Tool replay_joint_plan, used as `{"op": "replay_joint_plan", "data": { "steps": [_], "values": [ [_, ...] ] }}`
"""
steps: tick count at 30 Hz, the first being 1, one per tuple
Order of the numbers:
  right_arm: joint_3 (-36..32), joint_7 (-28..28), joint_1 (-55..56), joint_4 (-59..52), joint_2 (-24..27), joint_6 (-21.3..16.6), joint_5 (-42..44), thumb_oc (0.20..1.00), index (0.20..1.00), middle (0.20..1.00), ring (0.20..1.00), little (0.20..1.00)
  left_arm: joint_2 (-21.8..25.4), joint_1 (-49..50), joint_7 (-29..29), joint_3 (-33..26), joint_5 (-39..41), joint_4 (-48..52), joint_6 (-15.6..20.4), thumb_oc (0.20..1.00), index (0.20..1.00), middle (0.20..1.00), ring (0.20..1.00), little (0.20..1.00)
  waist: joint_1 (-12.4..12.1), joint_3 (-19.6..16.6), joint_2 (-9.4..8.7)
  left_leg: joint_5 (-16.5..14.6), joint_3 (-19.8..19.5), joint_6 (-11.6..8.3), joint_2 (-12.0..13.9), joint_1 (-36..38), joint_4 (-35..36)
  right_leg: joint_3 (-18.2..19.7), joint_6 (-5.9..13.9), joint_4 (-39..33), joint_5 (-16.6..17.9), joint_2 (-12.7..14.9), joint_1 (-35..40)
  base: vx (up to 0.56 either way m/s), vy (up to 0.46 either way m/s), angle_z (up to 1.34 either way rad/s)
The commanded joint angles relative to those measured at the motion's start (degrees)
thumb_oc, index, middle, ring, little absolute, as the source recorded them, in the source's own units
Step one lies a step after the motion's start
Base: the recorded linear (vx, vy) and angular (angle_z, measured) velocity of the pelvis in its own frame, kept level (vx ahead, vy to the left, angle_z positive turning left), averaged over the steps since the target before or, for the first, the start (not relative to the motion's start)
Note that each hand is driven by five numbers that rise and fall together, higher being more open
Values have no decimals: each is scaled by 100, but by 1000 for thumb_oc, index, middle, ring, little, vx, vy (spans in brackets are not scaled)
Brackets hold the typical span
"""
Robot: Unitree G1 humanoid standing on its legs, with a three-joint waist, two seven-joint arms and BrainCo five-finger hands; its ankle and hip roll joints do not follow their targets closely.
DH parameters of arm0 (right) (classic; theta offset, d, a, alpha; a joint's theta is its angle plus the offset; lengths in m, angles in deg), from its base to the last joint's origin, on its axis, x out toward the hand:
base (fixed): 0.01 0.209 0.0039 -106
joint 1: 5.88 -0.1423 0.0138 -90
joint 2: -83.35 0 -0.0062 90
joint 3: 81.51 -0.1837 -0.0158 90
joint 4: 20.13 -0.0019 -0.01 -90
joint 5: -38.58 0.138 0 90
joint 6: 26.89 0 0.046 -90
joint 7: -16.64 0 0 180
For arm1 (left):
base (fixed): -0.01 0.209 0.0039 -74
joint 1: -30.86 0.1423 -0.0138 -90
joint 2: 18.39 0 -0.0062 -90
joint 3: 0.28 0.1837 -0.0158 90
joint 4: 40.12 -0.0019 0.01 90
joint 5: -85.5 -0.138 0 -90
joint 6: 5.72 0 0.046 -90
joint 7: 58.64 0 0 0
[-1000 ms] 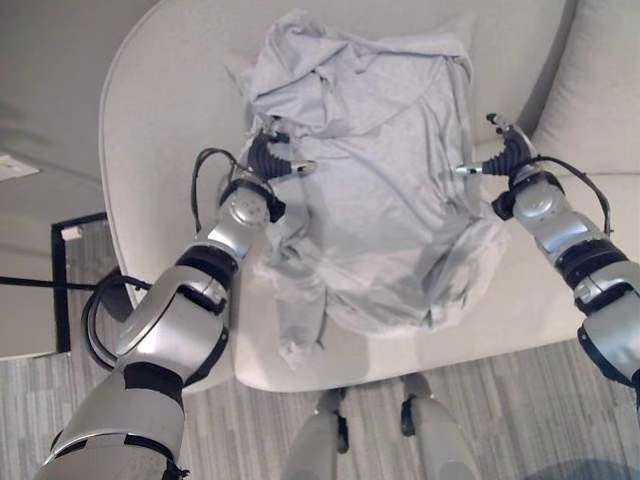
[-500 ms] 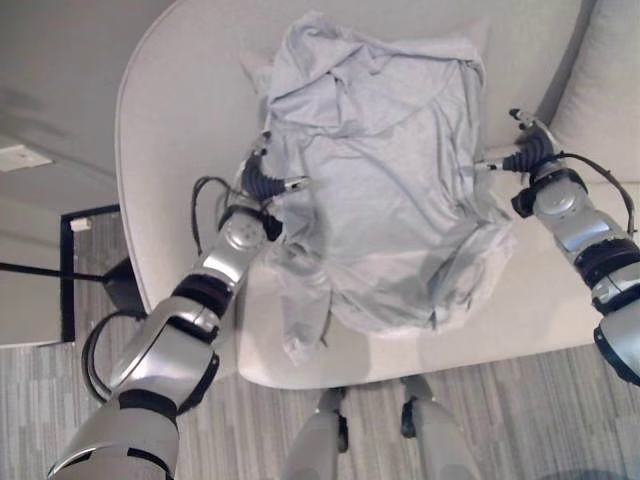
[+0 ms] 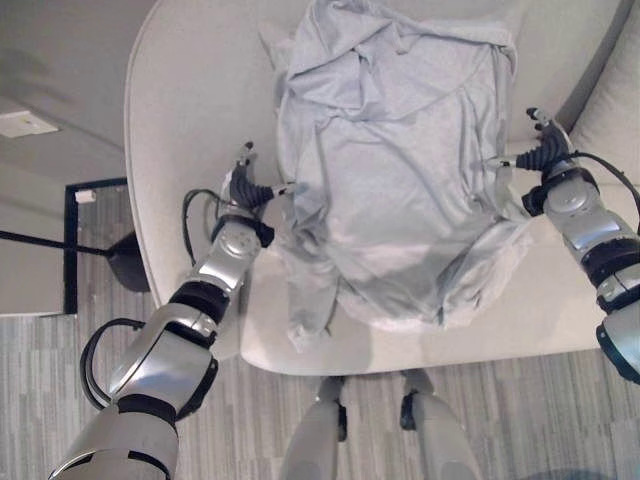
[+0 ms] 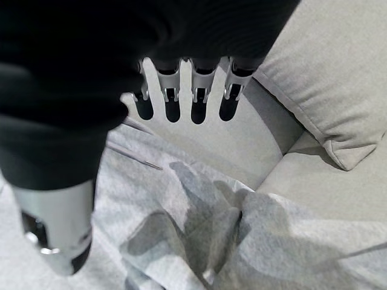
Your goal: Hang the clothes on the sofa on the clothes rack.
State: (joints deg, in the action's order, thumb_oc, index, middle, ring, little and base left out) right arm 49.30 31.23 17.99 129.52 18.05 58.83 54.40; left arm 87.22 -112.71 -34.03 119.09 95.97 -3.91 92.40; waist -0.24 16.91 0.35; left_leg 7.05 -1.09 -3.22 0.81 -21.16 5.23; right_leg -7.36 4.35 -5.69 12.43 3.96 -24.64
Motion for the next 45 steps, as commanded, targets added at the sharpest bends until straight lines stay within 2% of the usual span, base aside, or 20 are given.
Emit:
{"op": "replay_joint_plan", "data": {
  "steps": [1, 12, 23, 34, 45],
  "values": [
    [98, 150, -536, 198, 274, -150, 94, 1000, 1000, 1000, 1000, 1000, -33, -977, 19, 439, -11, -620, 40, 1000, 1000, 1000, 1000, 1000, -58, -130, 141, 256, -185, -432, -93, -162, -23, 320, 828, 69, -305, 74, 1, 0, 0, 0],
    [500, 32, -1034, 490, -12, -81, 314, 1000, 1000, 1000, 1000, 1000, -511, -1990, -335, 1233, 13, -1239, -55, 1000, 1000, 1000, 1000, 1000, 63, -95, 182, 329, -141, -444, -115, -355, -23, 325, 844, 69, -216, 83, -213, -2, -1, 0],
    [815, -39, -1329, 520, -117, -35, 374, 1000, 1000, 1000, 1000, 1000, -818, -2382, -587, 1691, 151, -1137, -43, 1000, 1000, 1000, 1000, 1000, 100, -105, 285, 367, -99, -438, -128, -430, -23, 335, 829, 69, -182, 83, -295, -1, -1, 0],
    [1004, -108, -1495, 573, -188, -21, 387, 1000, 1000, 1000, 1000, 1000, -805, -2390, -583, 1766, -82, -1477, -168, 1000, 1000, 1000, 1000, 1000, 118, -79, 247, 393, -122, -433, -126, -496, -23, 340, 810, 69, -165, 73, -356, 0, 0, 0],
    [1235, -447, -1565, 395, -151, -56, 734, 1000, 1000, 1000, 1000, 1000, -763, -2167, -739, 1770, -116, -1527, -189, 1000, 1000, 1000, 1000, 1000, 99, -11, 231, 426, -141, -448, -121, -586, -23, 354, 785, 69, -145, 57, -468, 0, -3, 1]
  ]
}}
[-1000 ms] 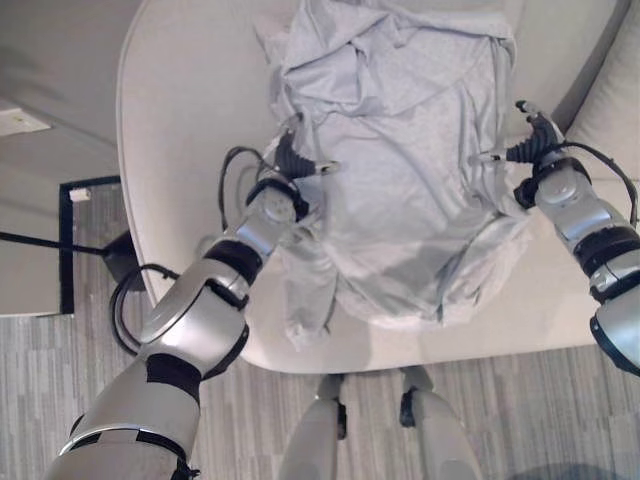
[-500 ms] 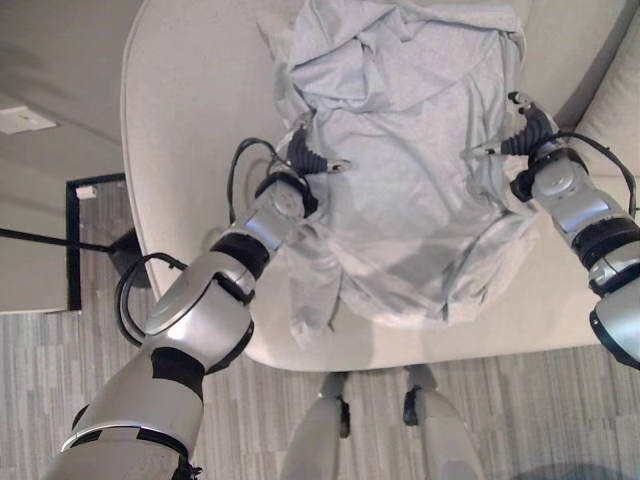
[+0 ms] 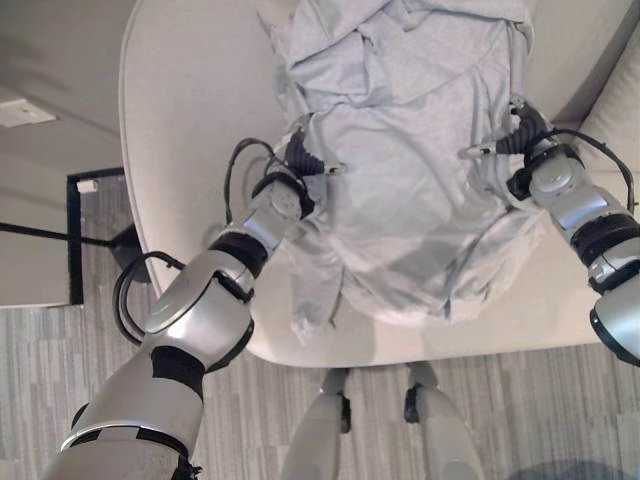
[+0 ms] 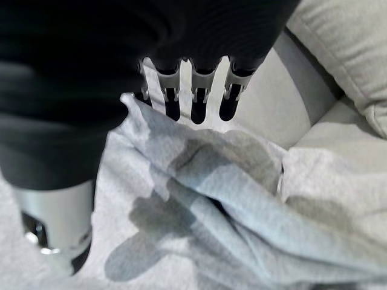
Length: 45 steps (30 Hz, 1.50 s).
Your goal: Hang the clothes on the sofa on the clothes rack.
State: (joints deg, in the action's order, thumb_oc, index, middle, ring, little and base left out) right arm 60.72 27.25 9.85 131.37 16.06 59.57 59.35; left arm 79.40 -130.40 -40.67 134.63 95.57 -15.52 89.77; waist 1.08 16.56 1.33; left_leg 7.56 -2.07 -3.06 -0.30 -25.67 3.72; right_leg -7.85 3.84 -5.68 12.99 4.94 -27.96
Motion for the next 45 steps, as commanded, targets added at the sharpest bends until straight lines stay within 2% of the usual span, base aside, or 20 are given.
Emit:
{"op": "replay_joint_plan", "data": {
  "steps": [1, 10, 25, 26, 27, 28, 36, 45],
  "values": [
    [112, -62, -769, 206, 47, -131, 247, 1000, 1000, 1000, 1000, 1000, 21, -400, -89, 227, -67, -355, 76, 1000, 1000, 1000, 1000, 1000, -34, 31, 132, 378, -41, -468, -9, -141, 128, 401, 833, 68, -199, -43, -141, 0, 0, 0],
    [142, 36, -968, 246, 149, -173, 265, 1000, 1000, 1000, 1000, 1000, 136, -647, -78, 299, -8, -365, 103, 1000, 1000, 1000, 1000, 1000, -27, 61, 128, 410, -66, -490, -3, -237, 128, 379, 822, 68, -189, -52, -231, -1, -5, 0],
    [156, 238, -1400, 301, -29, -242, 477, 1000, 1000, 1000, 1000, 1000, 205, -1178, -18, 453, 94, -516, 114, 1000, 1000, 1000, 1000, 1000, 25, 69, 75, 435, -39, -534, 38, -406, 128, 378, 816, 68, -140, -80, -419, -2, -5, 0],
    [195, 242, -1482, 308, -135, -258, 534, 200, 200, 200, 200, 200, 192, -1260, -23, 481, 114, -590, 109, 617, 617, 617, 617, 617, 58, 59, 43, 451, -39, -540, 49, -462, 128, 394, 806, 68, -120, -87, -478, -17, -16, 3],
    [204, 245, -1499, 306, -168, -256, 552, 200, 200, 200, 200, 200, 169, -1270, -28, 476, 135, -599, 109, 442, 442, 442, 442, 442, 68, 55, 32, 453, -36, -542, 53, -475, 128, 396, 803, 68, -118, -89, -488, 0, 0, 0],
    [225, 245, -1514, 315, -208, -255, 561, 200, 200, 200, 200, 200, 143, -1292, -24, 468, 164, -625, 103, 200, 200, 200, 200, 200, 80, 48, 18, 458, -32, -544, 55, -492, 128, 402, 798, 68, -113, -93, -501, 0, 0, 0],
    [221, 298, -1471, 100, -186, -266, 593, 200, 200, 200, 200, 200, 81, -1256, 33, 387, 251, -521, 77, 200, 200, 200, 200, 200, 109, 89, 1, 435, 7, -537, 73, -406, 128, 401, 787, 68, -142, -114, -420, 0, 0, 0],
    [-15, 458, -1205, -590, 138, -389, 558, 200, 200, 200, 200, 200, 393, -1186, 131, 312, 257, -187, 153, 200, 200, 200, 200, 200, 107, 100, 13, 366, 27, -533, 75, -236, 128, 388, 801, 68, -176, -102, -253, 0, 0, 0]
  ]
}}
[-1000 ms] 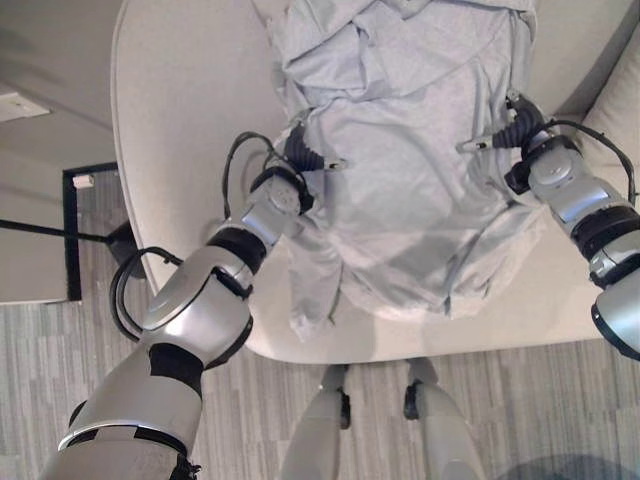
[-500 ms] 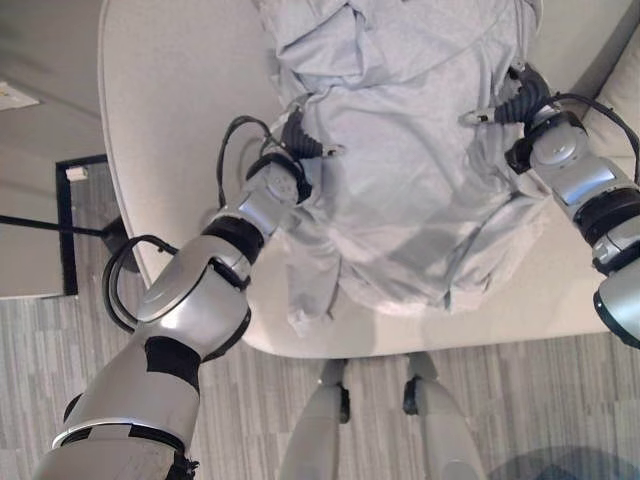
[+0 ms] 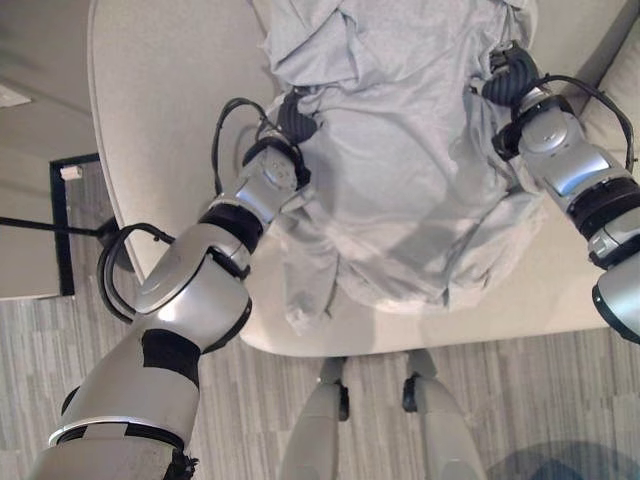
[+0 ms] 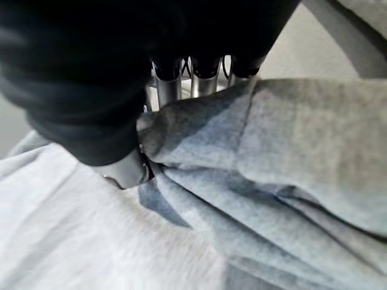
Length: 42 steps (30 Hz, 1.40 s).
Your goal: Hang the clothes on the sofa on the clothes rack.
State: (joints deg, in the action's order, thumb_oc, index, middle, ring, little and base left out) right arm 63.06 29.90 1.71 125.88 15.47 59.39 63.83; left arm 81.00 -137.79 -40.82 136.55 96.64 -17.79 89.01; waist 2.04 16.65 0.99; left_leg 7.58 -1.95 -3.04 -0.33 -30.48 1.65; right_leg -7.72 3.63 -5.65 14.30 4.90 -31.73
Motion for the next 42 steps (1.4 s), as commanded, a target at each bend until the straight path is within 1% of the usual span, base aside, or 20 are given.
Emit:
{"op": "replay_joint_plan", "data": {
  "steps": [1, 6, 11, 12, 13, 16, 17, 18, 20, 21, 23, 28, 29, 30, 31, 33, 34, 36, 38, 42],
  "values": [
    [-291, 214, -341, -118, 227, -389, 98, 200, 200, 200, 200, 200, 282, -446, 168, 105, 145, 86, 233, 200, 200, 200, 200, 200, 16, 75, 46, 378, 12, -531, 74, 230, 335, 368, 829, 65, -295, -84, 115, 0, 0, 0],
    [-611, 349, -38, -550, 363, -507, 52, 200, 200, 200, 200, 200, 513, -451, 335, 11, 89, 350, 283, 200, 200, 200, 200, 200, -4, 68, 49, 349, 19, -525, 74, 309, 335, 368, 837, 65, -324, -76, 218, -3, 6, 0],
    [-1295, 676, 520, -1475, 488, -700, -139, 200, 200, 200, 200, 200, 838, -285, 567, -244, 9, 1053, 382, 200, 200, 200, 200, 200, -9, 46, 62, 288, 30, -506, 93, 426, 335, 362, 848, 65, -378, -62, 366, 0, 0, 0],
    [-1317, 685, 551, -1503, 491, -688, -152, 200, 200, 200, 200, 200, 839, -272, 571, -239, 5, 1067, 376, 200, 200, 200, 200, 200, -12, 46, 55, 286, 30, -506, 93, 436, 335, 361, 848, 65, -380, -62, 377, 4, 11, -4],
    [-1690, 815, 855, -1939, 519, -805, -257, 200, 200, 200, 200, 200, 977, -134, 699, -471, 44, 1485, 458, 200, 200, 200, 200, 200, -12, 18, 74, 253, 38, -502, 108, 512, 335, 364, 850, 65, -414, -57, 460, 10, 9, -3],
    [-2202, 894, 1309, -2498, 487, -931, -377, 200, 200, 200, 200, 200, 1169, 85, 839, -723, -19, 1989, 532, 200, 200, 200, 200, 200, -16, -40, 68, 194, 53, -493, 137, 655, 335, 353, 849, 65, -477, -49, 627, 0, 0, 0],
    [-2223, 897, 1344, -2526, 487, -922, -388, 200, 200, 200, 200, 200, 1174, 105, 841, -722, -25, 2011, 523, 200, 200, 200, 200, 200, -18, -40, 61, 191, 52, -493, 138, 668, 335, 352, 848, 65, -481, -49, 640, 0, 0, 0],
    [-2530, 887, 1643, -2887, 450, -1017, -416, 200, 200, 200, 200, 200, 1349, 241, 939, -919, -82, 2395, 578, 200, 200, 200, 200, 200, -26, -89, 51, 150, 53, -489, 166, 768, 335, 347, 850, 65, -523, -49, 752, 0, 0, 0],
    [-2706, 866, 1837, -3125, 429, -1045, -454, 200, 200, 200, 200, 200, 1425, 347, 967, -1012, -134, 2622, 580, 200, 200, 200, 200, 200, -23, -124, 28, 121, 65, -488, 185, 842, 335, 341, 850, 65, -555, -49, 834, 25, -10, 2],
    [-3058, 832, 2198, -3550, 380, -1105, -546, 200, 200, 200, 200, 200, 1608, 576, 1018, -1250, -196, 3037, 610, 200, 200, 200, 200, 200, -9, -215, 2, 57, 82, -490, 232, 987, 335, 317, 851, 65, -620, -42, 984, 52, -18, 4],
    [-3309, 743, 2429, -3860, 296, -1191, -569, 200, 200, 200, 200, 200, 1765, 790, 1061, -1455, -284, 3329, 634, 200, 200, 200, 200, 200, -12, -322, -33, -6, 100, -495, 286, 1122, 335, 297, 847, 65, -684, -35, 1120, 68, -27, 4],
    [-3568, 556, 2761, -4370, 187, -1192, -716, 200, 200, 200, 200, 200, 2058, 1324, 1043, -1909, -461, 3989, 627, 200, 200, 200, 200, 200, -38, -595, -137, -139, 174, -490, 401, 1467, 335, 227, 829, 65, -841, -24, 1469, 78, -34, 2],
    [-3710, 480, 2892, -4583, 156, -1184, -791, 200, 200, 200, 200, 200, 2143, 1632, 1027, -2164, -574, 4246, 620, 200, 200, 200, 200, 200, -54, -746, -201, -199, 200, -482, 454, 1634, 335, 189, 810, 65, -910, -39, 1631, 108, -43, 5],
    [-3706, 477, 2933, -4619, 146, -1168, -800, 200, 200, 200, 200, 200, 2151, 1717, 1022, -2212, -591, 4309, 595, 200, 200, 200, 200, 200, -42, -743, -194, -210, 200, -484, 457, 1672, 335, 188, 809, 65, -922, -41, 1670, 138, -77, 7],
    [-3834, 393, 3080, -4818, 75, -1161, -916, 200, 200, 200, 200, 200, 2221, 2097, 987, -2512, -711, 4474, 590, 200, 200, 200, 200, 200, -76, -924, -268, -280, 239, -497, 528, 1871, 335, 141, 787, 65, -1004, -69, 1884, 110, -65, 7],
    [-3870, 345, 3175, -4901, 61, -1131, -952, 200, 200, 200, 200, 200, 2243, 2282, 970, -2672, -755, 4597, 580, 200, 200, 200, 200, 200, -82, -1002, -296, -313, 248, -497, 549, 1951, 335, 128, 777, 65, -1035, -82, 1976, 113, -79, 5],
    [-4042, 180, 3435, -5168, -22, -1101, -1025, 200, 200, 200, 200, 200, 2365, 2855, 925, -3127, -882, 4997, 572, 200, 200, 200, 200, 200, -168, -1203, -408, -410, 235, -501, 642, 2194, 335, 67, 743, 65, -1135, -142, 2237, 105, -85, 8],
    [-4078, 90, 3581, -5200, -28, -1070, -1033, 200, 200, 200, 200, 200, 2357, 3300, 907, -3492, -941, 5260, 561, 200, 200, 200, 200, 200, -199, -1289, -459, -482, 232, -496, 673, 2357, 335, 19, 733, 65, -1203, -152, 2430, 83, -50, 11],
    [-4056, 3, 3639, -5243, 43, -1040, -1033, 200, 200, 200, 200, 200, 2336, 3576, 906, -3719, -991, 5430, 565, 200, 200, 200, 200, 200, -245, -1330, -513, -498, 194, -518, 716, 2459, 335, -7, 722, 65, -1249, -175, 2578, 47, 0, 8],
    [-4018, -15, 3557, -5199, 90, -1029, -1073, 200, 200, 200, 200, 200, 2481, 3878, 914, -4007, -1087, 5543, 576, 200, 200, 200, 200, 200, -449, -1370, -637, -446, 208, -621, 907, 2614, 335, -125, 724, 65, -1212, -216, 2791, 15, 30, 18]
  ]
}}
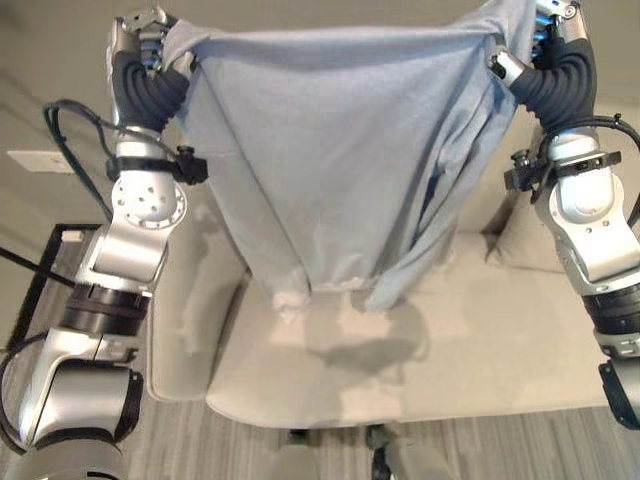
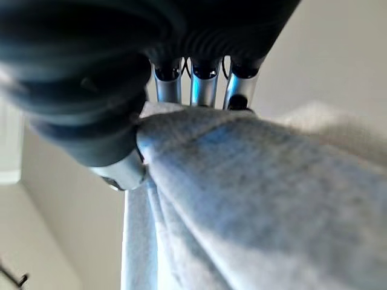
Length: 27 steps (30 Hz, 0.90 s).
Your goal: Hang the clothes on the sofa on the clothes rack.
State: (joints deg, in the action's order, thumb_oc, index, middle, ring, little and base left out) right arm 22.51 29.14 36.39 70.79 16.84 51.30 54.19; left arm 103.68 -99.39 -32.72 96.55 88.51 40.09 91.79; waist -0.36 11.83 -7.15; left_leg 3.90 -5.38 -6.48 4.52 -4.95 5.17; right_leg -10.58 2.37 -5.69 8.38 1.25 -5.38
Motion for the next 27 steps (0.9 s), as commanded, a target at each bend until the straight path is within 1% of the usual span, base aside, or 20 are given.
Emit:
{"op": "replay_joint_plan", "data": {
  "steps": [1, 4, 6, 8, 10, 11, 12, 13, 14, 15, 16, 17, 18, 19, 20, 21, 22, 24, 25, 27],
  "values": [
    [93, 73, 8, 363, -31, -231, -100, 200, 200, 200, 200, 200, 273, 11, 126, -8, -289, -271, 302, 200, 200, 200, 200, 200, -268, -892, 122, -16, 544, -327, 524, 44, -17, 142, 873, 69, -604, 171, 196, -23, 109, 6],
    [126, 143, -141, 390, 44, -240, -57, 200, 200, 200, 200, 200, 329, -74, 254, -8, -264, -395, 359, 200, 200, 200, 200, 200, -351, -868, 26, 116, 608, -359, 892, -87, -18, 99, 953, 69, -612, 364, 334, -40, 244, 21],
    [108, 206, -206, 397, 132, -222, -150, 200, 200, 200, 200, 200, 344, -84, 317, -28, -245, -452, 390, 200, 200, 200, 200, 200, -386, -921, 41, 161, 715, -345, 1117, -150, -17, 58, 1006, 69, -621, 495, 402, -9, 356, 56],
    [46, 275, -203, 419, 162, -234, -260, 200, 200, 200, 200, 200, 321, -84, 373, -44, -234, -490, 438, 200, 200, 200, 200, 200, -482, -963, 129, 230, 695, -395, 1252, -211, -17, 46, 1056, 69, -635, 611, 470, 18, 456, 17],
    [90, 241, -189, 409, 113, -201, -347, 200, 200, 200, 200, 200, 310, -40, 377, -84, -193, -514, 456, 200, 200, 200, 200, 200, -567, -1012, 279, 247, 424, -526, 1212, -109, -17, 130, 1073, 69, -598, 715, 507, 24, 518, 7],
    [57, 258, -183, 427, 160, -198, -432, 200, 200, 200, 200, 200, 268, -35, 388, -77, -198, -504, 468, 200, 200, 200, 200, 200, -567, -1037, 342, 227, 315, -563, 1187, -75, -17, 114, 1121, 69, -551, 811, 522, 10, 365, -3],
    [55, 260, -176, 425, 167, -199, -437, 200, 200, 200, 200, 200, 259, -37, 390, -73, -200, -503, 467, 200, 200, 200, 200, 200, -558, -1036, 347, 226, 297, -562, 1182, -78, -17, 97, 1127, 69, -553, 815, 531, -10, 405, -6],
    [77, 274, -210, 449, 183, -161, -509, 200, 200, 200, 200, 200, 223, -81, 383, -29, -202, -504, 473, 200, 200, 200, 200, 200, -569, -1060, 382, 173, 275, -586, 1125, -46, -17, 70, 1162, 69, -498, 942, 523, -44, 614, 6],
    [-26, 343, -82, 383, 82, -116, -660, 200, 200, 200, 200, 200, 120, -162, 364, 40, -195, -501, 484, 200, 200, 200, 200, 200, -559, -1052, 370, -43, 271, -520, 918, 28, -25, 26, 1263, 69, -277, 1258, 474, -95, 791, 33],
    [-62, 363, 9, 290, -57, -86, -796, 200, 200, 200, 200, 200, 122, -201, 368, 85, -214, -524, 462, 200, 200, 200, 200, 200, -591, -1013, 330, -149, 332, -429, 739, 65, -48, 46, 1263, 69, -51, 1464, 344, -173, 775, 47],
    [-71, 413, 0, 287, -186, -87, -910, 200, 200, 200, 200, 200, 124, -225, 401, 87, -255, -521, 426, 200, 200, 200, 200, 200, -636, -946, 312, -184, 396, -364, 614, 82, -70, 11, 1263, 69, 267, 1630, 185, -230, 542, 40],
    [-3, 451, -61, 288, -316, -63, -978, 200, 200, 200, 200, 200, 113, -200, 421, 63, -289, -422, 409, 200, 200, 200, 200, 200, -698, -890, 338, -208, 472, -293, 530, 97, -98, -102, 1263, 69, 429, 1727, 59, -238, 511, 6],
    [17, 458, -136, 288, -375, -53, -1026, 200, 200, 200, 200, 200, 129, -157, 414, -4, -343, -327, 400, 200, 200, 200, 200, 200, -754, -881, 341, -210, 555, -229, 449, 83, -122, -185, 1263, 69, 405, 1760, -5, -172, 473, -25],
    [-2, 482, -158, 315, -412, -62, -1072, 200, 200, 200, 200, 200, 157, -82, 388, -91, -393, -189, 401, 200, 200, 200, 200, 200, -799, -880, 341, -237, 578, -149, 336, 68, -132, -208, 1246, 70, 235, 1706, 57, -103, 463, -48],
    [-60, 508, -144, 317, -443, -47, -1080, 200, 200, 200, 200, 200, 156, 1, 374, -145, -415, -79, 416, 200, 200, 200, 200, 200, -797, -879, 308, -227, 563, -68, 195, 55, -125, -126, 1170, 178, 157, 1606, 122, -76, 440, -37],
    [-71, 504, -148, 283, -438, -39, -1092, 200, 200, 200, 200, 200, 149, 21, 349, -149, -412, -48, 438, 200, 200, 200, 200, 200, -803, -893, 283, -207, 559, -4, 79, 47, -115, -41, 1095, 359, -23, 1461, 178, -92, 464, -7],
    [-104, 495, -125, 252, -406, -32, -1129, 200, 200, 200, 200, 200, 129, -1, 328, -101, -415, -67, 445, 200, 200, 200, 200, 200, -809, -927, 249, -146, 583, 72, -75, -1, -95, 34, 962, 615, -350, 1170, 272, -83, 360, 15],
    [-116, 446, -86, 185, -351, 4, -1146, 200, 200, 200, 200, 200, 103, -87, 266, -35, -376, -112, 438, 200, 200, 200, 200, 200, -864, -988, 201, -80, 566, 144, -242, -31, -77, 17, 828, 803, -771, 788, 415, -70, 300, 10],
    [-141, 388, 43, 190, -304, 23, -1139, 200, 200, 200, 200, 200, 20, -100, 220, -9, -339, -170, 419, 200, 200, 200, 200, 200, -915, -1036, 105, 1, 555, 206, -463, -110, -71, 19, 703, 867, -1107, 312, 638, -51, 224, 1],
    [-147, 385, 54, 187, -300, 23, -1138, 200, 200, 200, 200, 200, 15, -101, 219, -1, -339, -171, 418, 200, 200, 200, 200, 200, -915, -1038, 101, -10, 550, 203, -467, -104, -73, 13, 701, 868, -1122, 315, 648, -38, 130, 6]
  ]
}}
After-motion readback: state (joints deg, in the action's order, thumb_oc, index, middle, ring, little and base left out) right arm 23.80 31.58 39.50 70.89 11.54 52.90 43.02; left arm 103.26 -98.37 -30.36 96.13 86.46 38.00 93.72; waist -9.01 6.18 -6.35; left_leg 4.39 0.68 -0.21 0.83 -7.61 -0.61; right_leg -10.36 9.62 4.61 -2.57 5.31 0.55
